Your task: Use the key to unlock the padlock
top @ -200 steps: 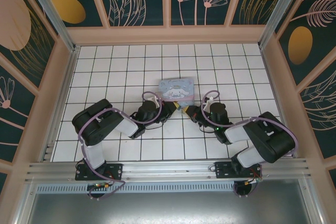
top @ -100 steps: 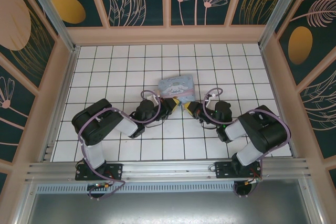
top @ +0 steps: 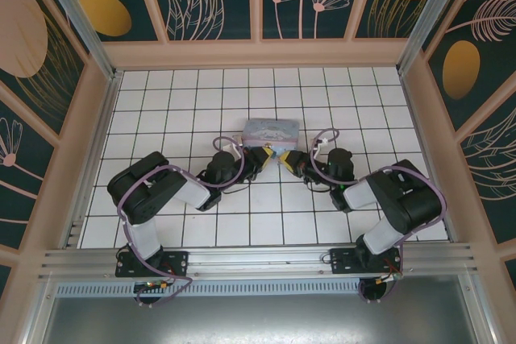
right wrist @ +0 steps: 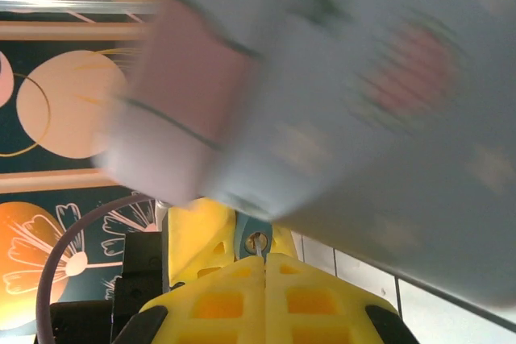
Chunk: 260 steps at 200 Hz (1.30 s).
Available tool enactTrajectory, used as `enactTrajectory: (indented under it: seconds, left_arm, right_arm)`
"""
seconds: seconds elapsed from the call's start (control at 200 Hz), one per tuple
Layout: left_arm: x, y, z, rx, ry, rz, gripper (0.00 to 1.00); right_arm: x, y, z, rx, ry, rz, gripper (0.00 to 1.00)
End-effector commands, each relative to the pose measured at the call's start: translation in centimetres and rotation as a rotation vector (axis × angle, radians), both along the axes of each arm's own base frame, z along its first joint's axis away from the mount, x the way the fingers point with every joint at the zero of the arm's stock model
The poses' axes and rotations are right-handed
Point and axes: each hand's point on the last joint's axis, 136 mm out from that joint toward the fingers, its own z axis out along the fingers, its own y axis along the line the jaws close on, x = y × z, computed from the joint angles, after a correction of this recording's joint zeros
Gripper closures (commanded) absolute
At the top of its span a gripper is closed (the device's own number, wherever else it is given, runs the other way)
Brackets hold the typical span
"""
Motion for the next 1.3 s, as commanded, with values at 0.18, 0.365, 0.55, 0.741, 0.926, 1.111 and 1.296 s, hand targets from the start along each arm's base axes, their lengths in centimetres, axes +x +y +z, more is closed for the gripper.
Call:
enactTrajectory:
  seconds: [0.18,0.365,0.55,0.741,0.926,1.111,1.296]
  left_arm:
    - [-2.8,-2.9,3.4,-0.073,-0.069,-0.172,1.00]
    - [-2.8,-2.9,3.7,-0.086,-0.075,-0.175,1.00]
    - [-3.1,-3.0,4.2,-0.090,-0.085,-0.191,1.00]
    - [-3.3,-3.1,4.1,-0.084,-0.090,-0.203,1.00]
    - [-3.4,-2.9,3.8,-0.072,-0.091,-0.200,1.00]
    - [-3.4,-2.9,3.8,-0.071,-0.092,-0.204,1.00]
    - [-3.4,-3.0,3.8,-0.071,-0.090,-0.207,1.00]
  right_arm:
    - [1.5,1.8,3.1,-0.096,-0.177,0.078,1.00]
    - [1.1,1.9,3.5,0.017,-0.129,0.079,1.00]
    - [0.9,2.1,4.0,0.107,-0.075,0.083,1.00]
    - [1.6,2.1,3.5,0.145,0.004,0.092,1.00]
    - [2.2,2.0,3.1,0.188,0.070,0.088,1.00]
    - [2.5,2.4,2.9,0.215,0.120,0.094,1.00]
    - [2.8,3.5,2.8,0.070,0.047,0.120,1.00]
